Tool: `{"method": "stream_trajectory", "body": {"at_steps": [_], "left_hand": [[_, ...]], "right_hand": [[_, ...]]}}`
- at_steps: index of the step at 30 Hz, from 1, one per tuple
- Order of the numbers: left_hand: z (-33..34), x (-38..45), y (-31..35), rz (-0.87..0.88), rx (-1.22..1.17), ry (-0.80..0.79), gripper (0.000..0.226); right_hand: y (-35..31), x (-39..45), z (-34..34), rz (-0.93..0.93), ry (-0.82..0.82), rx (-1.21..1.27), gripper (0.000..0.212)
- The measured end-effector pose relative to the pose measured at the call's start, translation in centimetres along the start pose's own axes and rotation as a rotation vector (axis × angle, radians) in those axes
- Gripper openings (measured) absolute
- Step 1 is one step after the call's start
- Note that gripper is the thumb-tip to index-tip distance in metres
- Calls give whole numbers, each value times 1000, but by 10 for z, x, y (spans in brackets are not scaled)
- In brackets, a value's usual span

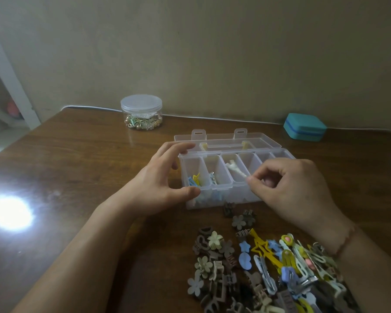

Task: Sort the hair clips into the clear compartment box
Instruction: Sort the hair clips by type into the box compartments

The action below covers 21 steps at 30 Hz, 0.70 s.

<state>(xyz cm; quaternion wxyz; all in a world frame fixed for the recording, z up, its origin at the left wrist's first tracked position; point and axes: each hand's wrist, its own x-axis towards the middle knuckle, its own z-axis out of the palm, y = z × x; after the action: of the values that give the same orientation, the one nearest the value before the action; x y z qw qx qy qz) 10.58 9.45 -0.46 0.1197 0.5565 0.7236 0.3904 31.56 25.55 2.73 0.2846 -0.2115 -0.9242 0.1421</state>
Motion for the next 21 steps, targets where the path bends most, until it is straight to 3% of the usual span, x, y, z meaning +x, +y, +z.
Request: {"method": "stream_trajectory", "body": {"at_steps": [3,8,10,13,15,21], "left_hand": [[0,0,0,-2,1,-4,86],[0,0,-1,6,4,8,86],[0,0,-2,0,4,3,85],[0,0,-2,-4,10,0,85],[0,0,-3,-4,12,1,85],[0,-1,-2,-4,-1,7,86]], "right_hand": [[1,0,3,29,73,66,19],[0,3,-3,-79,-91,15,32],[-3,0,-13,-182,-275,-14,27],[-16,-4,-26,-259,-776,-81,10],[-22,-6,-27,-322,-915,-165,25],[-24,-7,-16,-376,-897,-274,27]]}}
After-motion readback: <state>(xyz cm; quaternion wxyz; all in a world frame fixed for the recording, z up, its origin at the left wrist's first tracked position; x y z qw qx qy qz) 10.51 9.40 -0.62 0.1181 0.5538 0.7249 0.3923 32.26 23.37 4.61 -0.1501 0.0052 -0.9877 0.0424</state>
